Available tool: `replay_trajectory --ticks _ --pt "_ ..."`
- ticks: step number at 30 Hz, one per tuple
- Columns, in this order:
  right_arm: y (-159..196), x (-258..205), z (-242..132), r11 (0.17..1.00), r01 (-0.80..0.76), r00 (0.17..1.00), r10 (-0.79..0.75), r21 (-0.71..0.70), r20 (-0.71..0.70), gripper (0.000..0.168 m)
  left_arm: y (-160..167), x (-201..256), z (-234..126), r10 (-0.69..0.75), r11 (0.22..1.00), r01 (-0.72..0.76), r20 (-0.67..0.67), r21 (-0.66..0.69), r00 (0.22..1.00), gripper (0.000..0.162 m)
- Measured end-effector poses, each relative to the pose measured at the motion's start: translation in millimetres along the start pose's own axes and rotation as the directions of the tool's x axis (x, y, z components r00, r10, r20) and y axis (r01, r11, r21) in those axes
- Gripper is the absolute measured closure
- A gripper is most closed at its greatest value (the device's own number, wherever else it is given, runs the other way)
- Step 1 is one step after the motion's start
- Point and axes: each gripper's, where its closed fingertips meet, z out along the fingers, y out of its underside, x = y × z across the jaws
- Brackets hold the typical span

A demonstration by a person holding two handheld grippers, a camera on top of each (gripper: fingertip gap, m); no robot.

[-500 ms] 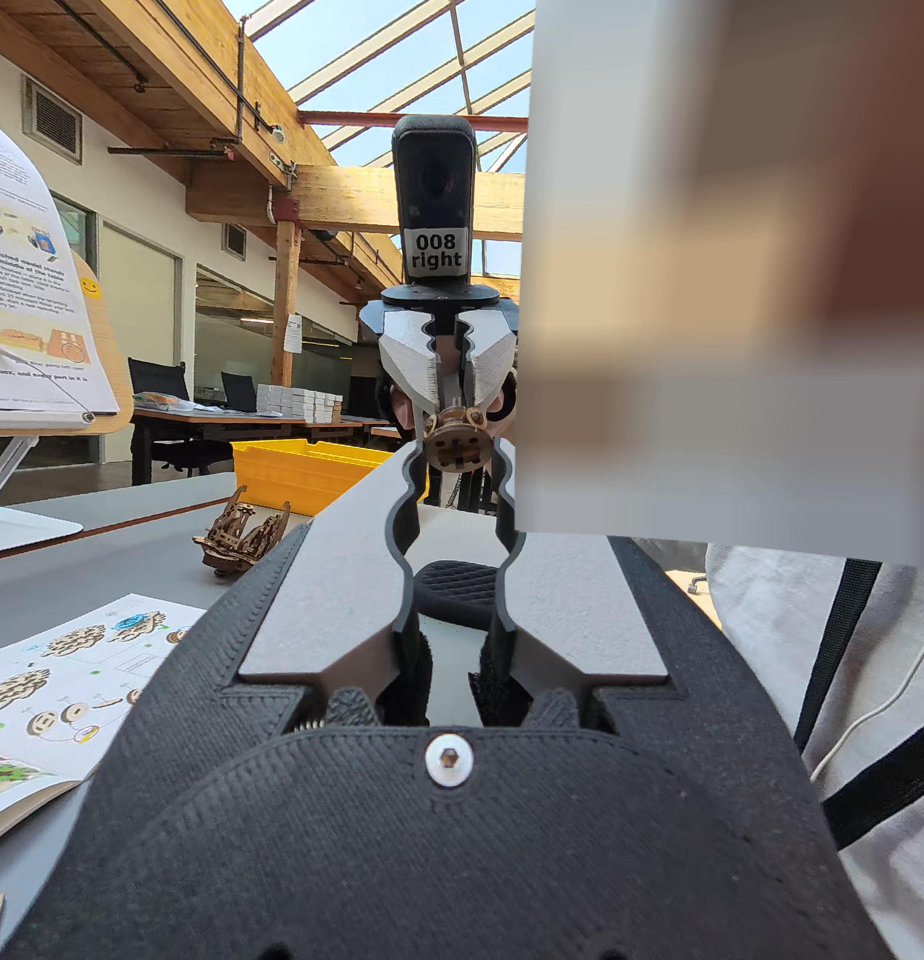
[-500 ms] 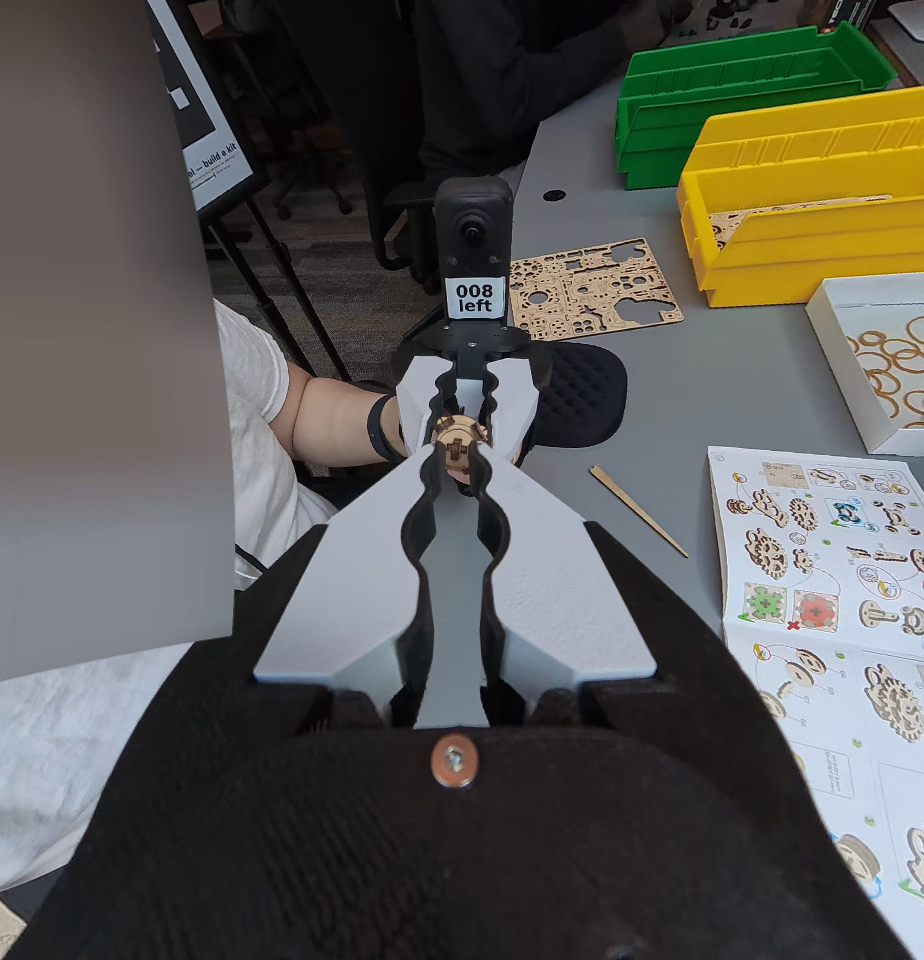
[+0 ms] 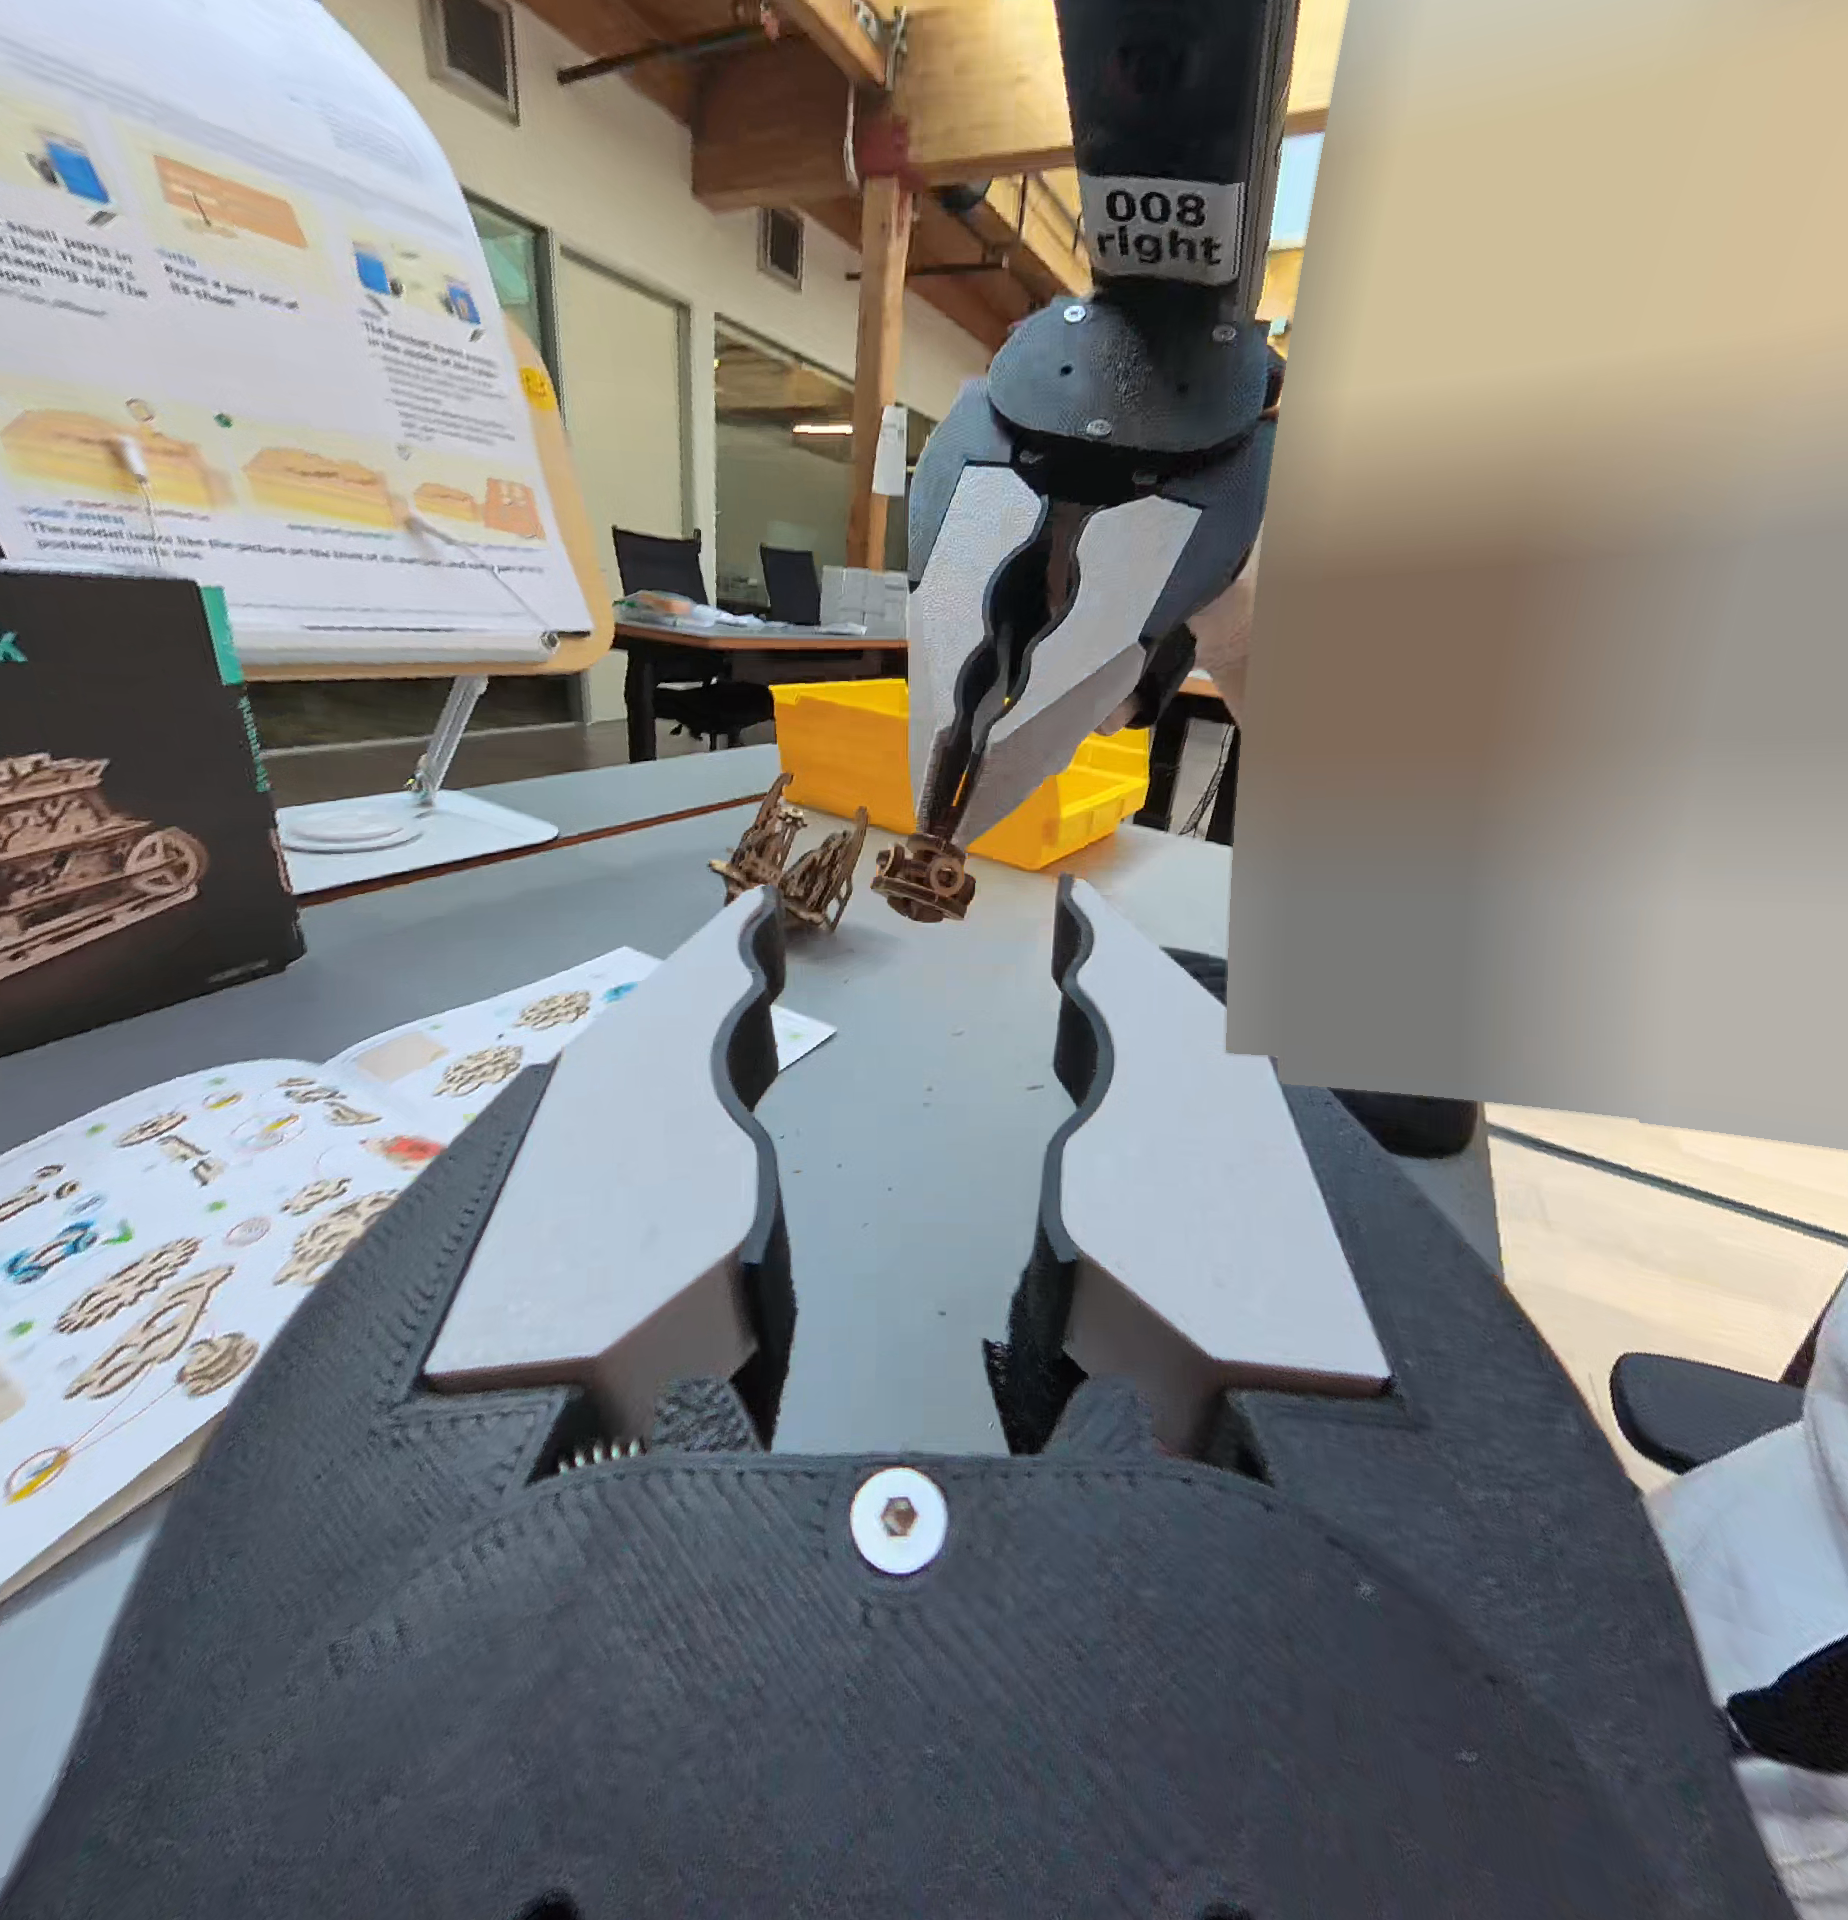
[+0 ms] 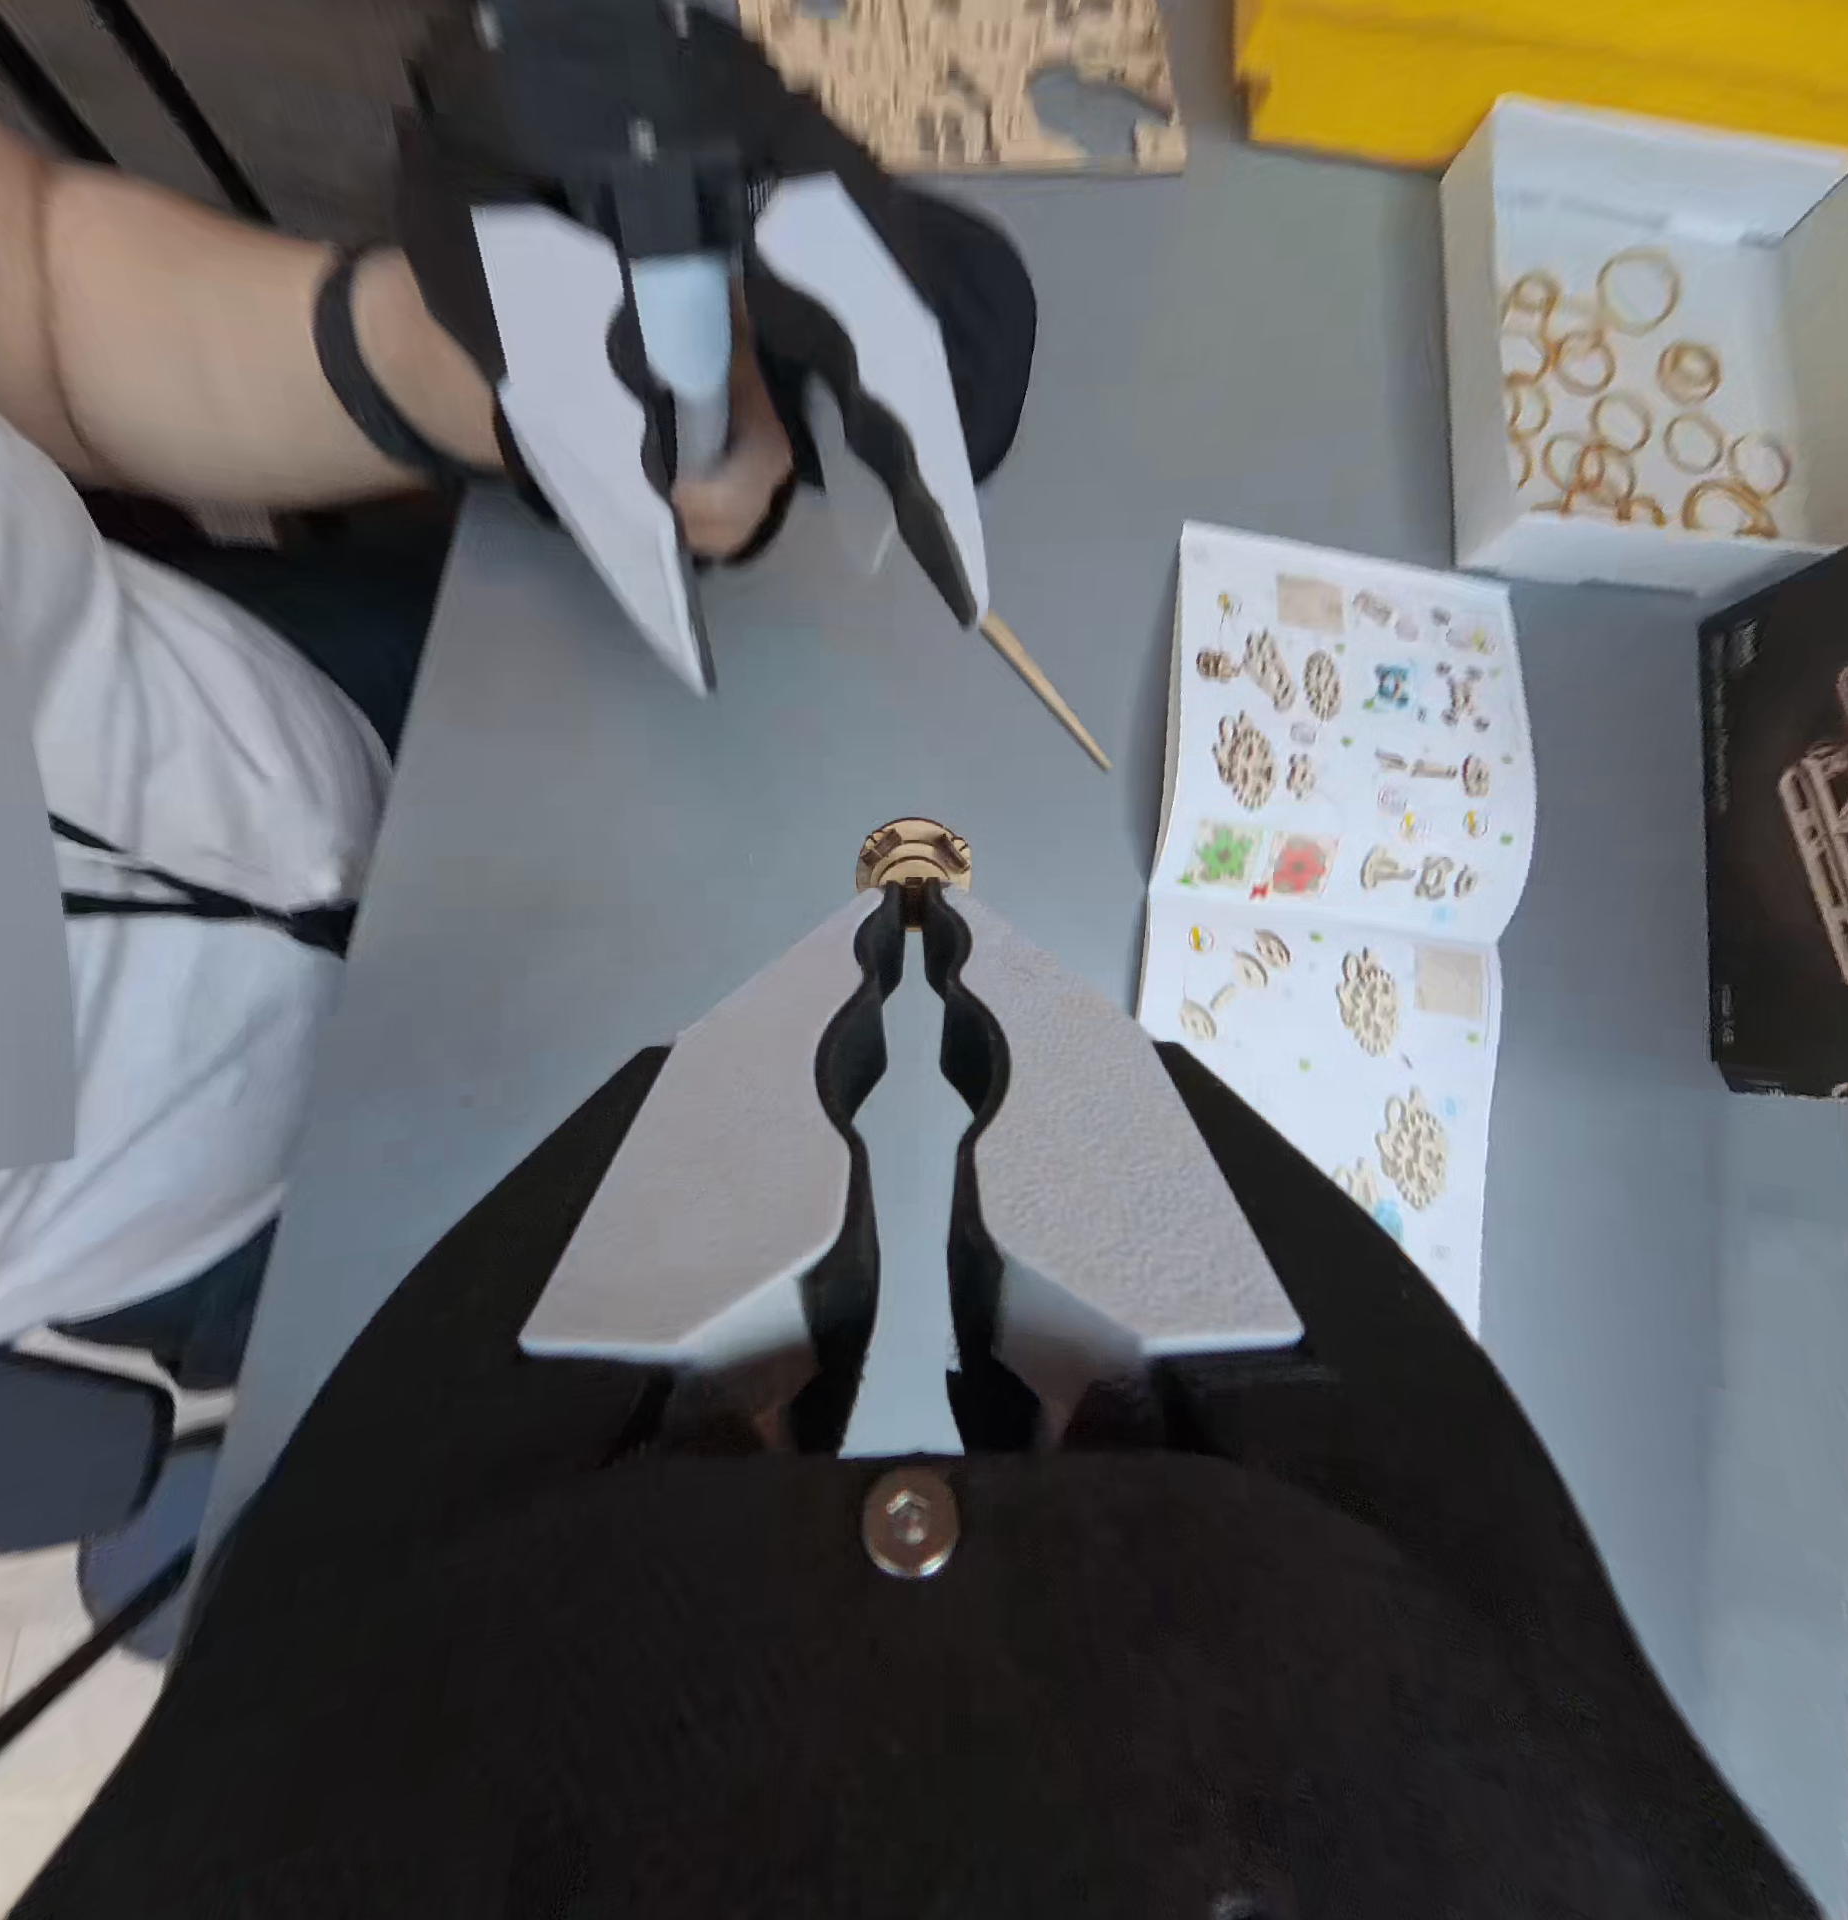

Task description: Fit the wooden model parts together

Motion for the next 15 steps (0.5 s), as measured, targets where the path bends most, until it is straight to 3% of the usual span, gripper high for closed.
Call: replay_trajectory --ticks 3,6,9,12,15 --pt "61.9 4.5 27.4 0.95 0.008 0.998 0.011 -0.312 0.061 0.166 11.2 -4.9 -5.8 0.005 0.998 -0.005 0.01 -0.057 1.0 0.122" --pt "94.0 -0.6 36.7 0.874 0.083 0.994 -0.039 -0.479 0.101 0.166 10.6 -5.3 -10.5 -0.005 0.999 0.005 0.007 -0.033 1.0 0.128" --pt "88.5 -5.8 40.9 0.895 0.088 0.992 -0.04 -0.438 0.119 0.166 10.2 -7.6 -11.8 -0.011 1.0 0.012 0.007 -0.02 1.0 0.13" --pt "121.4 -11.1 57.3 0.828 0.099 0.987 -0.012 -0.552 0.159 0.163 6.5 -5.8 -11.5 -0.025 1.0 0.025 -0.02 -0.001 1.0 0.133" --pt "101.2 -7.7 47.7 0.878 0.096 0.992 -0.047 -0.468 0.116 0.166 3.6 -4.7 -13.3 -0.028 0.999 0.028 -0.029 0.017 0.999 0.133"
